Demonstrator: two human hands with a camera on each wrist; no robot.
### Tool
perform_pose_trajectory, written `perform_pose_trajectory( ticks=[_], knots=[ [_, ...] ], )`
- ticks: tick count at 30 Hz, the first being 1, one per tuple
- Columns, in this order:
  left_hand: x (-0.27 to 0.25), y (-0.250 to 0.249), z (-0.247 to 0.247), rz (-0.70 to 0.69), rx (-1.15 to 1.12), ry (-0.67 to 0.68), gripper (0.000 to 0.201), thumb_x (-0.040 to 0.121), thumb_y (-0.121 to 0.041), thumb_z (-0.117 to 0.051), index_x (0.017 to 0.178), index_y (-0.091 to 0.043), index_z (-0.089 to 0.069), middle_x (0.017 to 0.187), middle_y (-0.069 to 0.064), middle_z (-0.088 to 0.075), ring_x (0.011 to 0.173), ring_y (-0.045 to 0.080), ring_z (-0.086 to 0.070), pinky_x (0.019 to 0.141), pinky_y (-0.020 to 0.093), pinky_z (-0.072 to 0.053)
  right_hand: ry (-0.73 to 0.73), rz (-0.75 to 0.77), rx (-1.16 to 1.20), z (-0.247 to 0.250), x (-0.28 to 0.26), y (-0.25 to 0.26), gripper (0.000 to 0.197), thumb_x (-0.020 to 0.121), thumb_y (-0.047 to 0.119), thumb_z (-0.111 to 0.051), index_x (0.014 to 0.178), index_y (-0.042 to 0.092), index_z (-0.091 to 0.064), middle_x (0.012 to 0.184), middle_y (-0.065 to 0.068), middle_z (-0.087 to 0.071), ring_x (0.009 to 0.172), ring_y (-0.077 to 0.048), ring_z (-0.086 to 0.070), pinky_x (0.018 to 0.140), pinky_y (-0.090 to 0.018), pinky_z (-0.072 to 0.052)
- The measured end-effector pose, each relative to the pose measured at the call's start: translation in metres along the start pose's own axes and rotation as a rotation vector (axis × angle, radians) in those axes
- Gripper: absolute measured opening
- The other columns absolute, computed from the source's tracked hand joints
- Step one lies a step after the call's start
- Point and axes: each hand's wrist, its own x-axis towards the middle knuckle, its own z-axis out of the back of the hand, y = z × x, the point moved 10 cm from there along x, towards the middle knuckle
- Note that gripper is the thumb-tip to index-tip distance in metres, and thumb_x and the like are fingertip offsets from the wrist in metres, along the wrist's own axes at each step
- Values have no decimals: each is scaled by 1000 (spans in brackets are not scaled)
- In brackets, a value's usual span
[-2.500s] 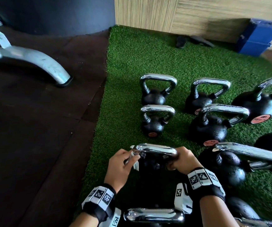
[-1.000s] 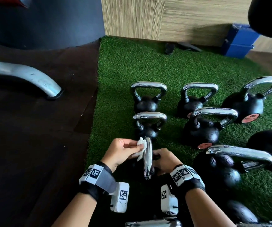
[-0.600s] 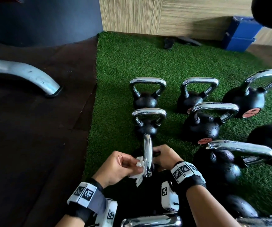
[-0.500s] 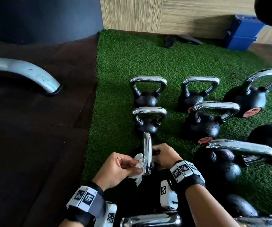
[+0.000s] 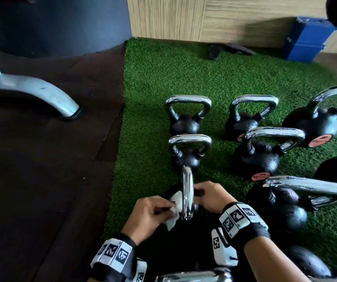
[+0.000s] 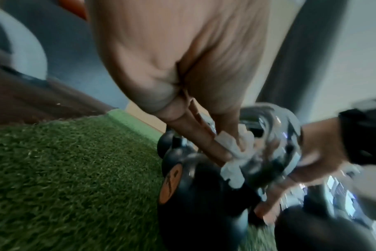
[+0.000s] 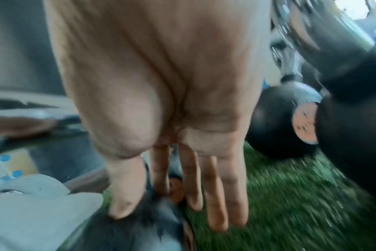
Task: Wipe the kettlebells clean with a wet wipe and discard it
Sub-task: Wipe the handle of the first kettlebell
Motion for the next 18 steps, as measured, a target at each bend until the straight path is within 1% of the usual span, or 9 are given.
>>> perform_pose_trajectory(
  ticks=[1,3,5,6,8,10,12,15,18],
  knots=[
    [3,-1,9,2,-48,-40,17,76,-9,-85,91,-16,-81,88,-7,-77,84,3,-72,77,15,-52,-75,6,-48,14,-3,4,28,87,30,-68,115,31,-71,107,2,-73,90,-9,-66,78,-19,-48],
    [8,-16,27,-72,-51,-104,20,73,-19,-85,89,-30,-81,92,-14,-75,88,3,-72,79,12,-52,-292,61,-29,49,-14,19,30,90,10,-59,109,27,-75,105,1,-74,81,-8,-64,70,-15,-45],
    [13,-34,40,-141,-48,-95,24,74,-18,-88,90,-35,-81,96,-13,-74,91,5,-71,81,11,-51,-441,213,87,77,-32,45,37,88,1,-58,105,29,-77,100,6,-75,76,-2,-64,70,-13,-48],
    [15,-43,45,-163,-67,-83,26,74,-17,-88,91,-35,-82,97,-11,-75,91,5,-71,81,13,-51,-432,303,133,83,-39,61,41,87,0,-60,106,32,-76,100,10,-75,77,1,-65,73,-13,-52],
    [20,-57,50,-175,-165,-59,25,73,-18,-89,95,-27,-82,96,-1,-77,88,10,-73,80,19,-55,-307,461,180,83,-51,89,48,84,1,-64,113,39,-72,102,15,-73,83,2,-68,79,-19,-56],
    [25,-66,50,-144,-297,-34,27,71,-21,-87,98,-21,-82,94,5,-78,86,14,-73,77,25,-59,-166,539,218,77,-56,104,49,84,4,-68,118,40,-69,109,15,-71,91,0,-69,84,-19,-56],
    [31,-68,49,-100,-406,-53,32,69,-22,-83,101,-16,-79,90,6,-78,82,14,-73,72,26,-59,-83,544,329,75,-57,106,48,82,6,-75,121,33,-69,113,11,-71,97,-5,-70,87,-24,-57],
    [38,-71,47,-46,-507,-73,36,66,-20,-82,98,-8,-69,77,3,-75,70,10,-70,60,21,-56,-67,532,463,72,-55,105,52,74,8,-84,120,26,-71,112,8,-72,97,-12,-71,87,-36,-59],
    [43,-71,36,-1,-524,-36,29,65,-23,-84,86,-14,-67,70,2,-72,62,9,-67,53,20,-52,-101,580,515,69,-55,108,47,71,15,-87,115,21,-73,106,4,-76,95,-19,-73,87,-43,-59]
  ],
)
